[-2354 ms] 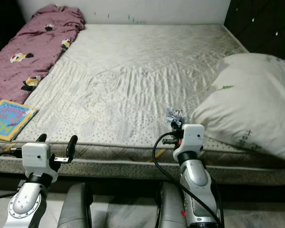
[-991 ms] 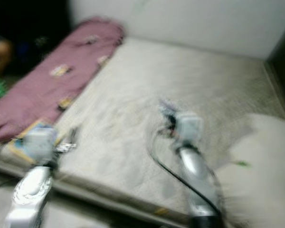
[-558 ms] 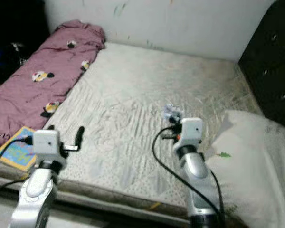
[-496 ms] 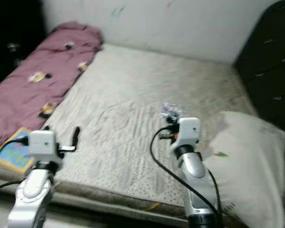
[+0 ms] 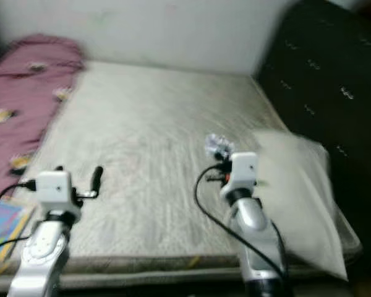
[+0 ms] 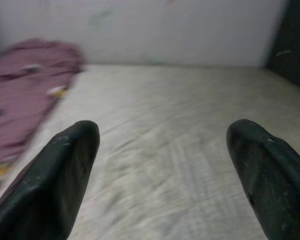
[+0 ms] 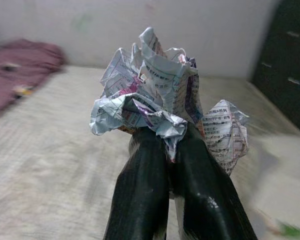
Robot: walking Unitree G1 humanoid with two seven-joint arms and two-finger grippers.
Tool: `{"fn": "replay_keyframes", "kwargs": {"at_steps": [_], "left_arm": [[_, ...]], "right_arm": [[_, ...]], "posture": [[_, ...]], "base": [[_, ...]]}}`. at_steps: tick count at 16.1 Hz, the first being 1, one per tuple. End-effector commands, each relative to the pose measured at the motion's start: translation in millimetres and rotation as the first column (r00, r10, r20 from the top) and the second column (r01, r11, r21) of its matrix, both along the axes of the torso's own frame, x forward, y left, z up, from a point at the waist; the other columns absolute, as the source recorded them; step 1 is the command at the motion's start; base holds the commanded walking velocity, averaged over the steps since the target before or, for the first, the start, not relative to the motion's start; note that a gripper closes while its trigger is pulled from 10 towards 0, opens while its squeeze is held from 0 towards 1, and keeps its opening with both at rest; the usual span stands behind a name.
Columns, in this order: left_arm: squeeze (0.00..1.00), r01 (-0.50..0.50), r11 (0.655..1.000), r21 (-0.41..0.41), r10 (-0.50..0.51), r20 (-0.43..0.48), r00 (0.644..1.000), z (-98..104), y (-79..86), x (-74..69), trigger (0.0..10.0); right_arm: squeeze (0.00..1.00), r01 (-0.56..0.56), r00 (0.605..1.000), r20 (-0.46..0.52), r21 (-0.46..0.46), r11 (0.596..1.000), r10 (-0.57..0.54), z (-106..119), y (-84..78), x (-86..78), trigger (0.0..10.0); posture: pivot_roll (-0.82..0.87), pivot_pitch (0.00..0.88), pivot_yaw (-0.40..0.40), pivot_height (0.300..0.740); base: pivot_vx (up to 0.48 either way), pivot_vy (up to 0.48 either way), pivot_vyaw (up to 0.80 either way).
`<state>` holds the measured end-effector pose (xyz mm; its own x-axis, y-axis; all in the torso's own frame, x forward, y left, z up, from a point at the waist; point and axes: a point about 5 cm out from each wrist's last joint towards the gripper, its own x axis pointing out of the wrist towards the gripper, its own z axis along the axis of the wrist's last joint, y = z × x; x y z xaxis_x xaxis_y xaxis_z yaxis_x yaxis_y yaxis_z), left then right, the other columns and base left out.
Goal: Clean up the room
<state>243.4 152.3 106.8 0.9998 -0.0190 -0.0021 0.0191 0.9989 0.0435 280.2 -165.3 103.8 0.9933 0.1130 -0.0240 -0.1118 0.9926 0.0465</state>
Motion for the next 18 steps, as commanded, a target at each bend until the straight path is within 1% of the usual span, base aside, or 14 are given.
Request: {"fn": "replay_keyframes", "kwargs": {"at_steps": [1,2,6,8,10,12,15,18], "left_arm": [[0.00,-0.023,1.000,0.014,0.023,-0.014,1.000,-1.7,6.8,-3.0,10.0],[0.00,-0.024,1.000,0.013,0.024,-0.015,1.000,-1.8,6.9,-3.0,10.0],[0.00,-0.026,1.000,0.010,0.026,-0.013,1.000,-0.7,7.3,-2.5,10.0],[0.00,-0.026,1.000,0.009,0.026,-0.008,1.000,-0.4,6.7,-1.9,10.0],[0.00,-0.040,0.999,-0.014,0.040,-0.013,0.999,-1.3,7.6,-1.8,10.0],[0.00,-0.059,0.998,-0.034,0.058,-0.027,0.998,-2.8,9.4,-1.1,10.0],[0.00,-0.059,0.998,-0.032,0.058,-0.025,0.998,-3.1,8.8,-0.6,10.0],[0.00,-0.062,0.997,-0.040,0.061,-0.021,0.998,-2.2,9.9,-0.5,10.0]], "right_arm": [[0.00,-0.015,1.000,0.002,0.014,1.000,0.015,2.4,4.9,3.3,10.0],[0.00,-0.016,1.000,0.002,0.015,1.000,0.016,2.3,4.9,3.3,10.0],[0.00,-0.034,0.999,0.008,0.008,0.999,0.034,3.6,7.5,4.2,10.0],[0.00,-0.034,0.999,0.009,0.005,0.999,0.034,3.8,7.4,4.5,10.0],[0.00,-0.035,0.999,0.009,0.001,0.999,0.035,3.5,7.9,4.8,10.0],[0.00,-0.036,0.999,0.004,-0.003,0.999,0.036,2.7,8.1,5.4,10.0],[0.00,-0.036,0.999,0.004,-0.012,0.999,0.037,2.0,8.0,5.7,10.0],[0.00,-0.040,0.999,0.007,-0.020,0.999,0.040,2.5,9.7,5.9,10.0]], "posture": [[-0.01,0.000,-0.063,0.740],[-0.01,0.000,-0.063,0.740],[-0.02,0.000,-0.048,0.740],[-0.02,0.000,-0.047,0.740],[-0.02,0.000,-0.050,0.740],[-0.02,0.000,-0.055,0.740],[-0.02,0.000,-0.059,0.740],[-0.02,0.000,-0.056,0.740]], "base": [[0.000,0.480,-0.59],[0.000,0.480,-0.59],[0.000,0.472,0.00],[0.000,0.000,0.00],[0.000,0.000,0.00],[0.000,0.442,0.00],[0.000,0.480,-0.50],[0.000,0.480,0.00]]}}
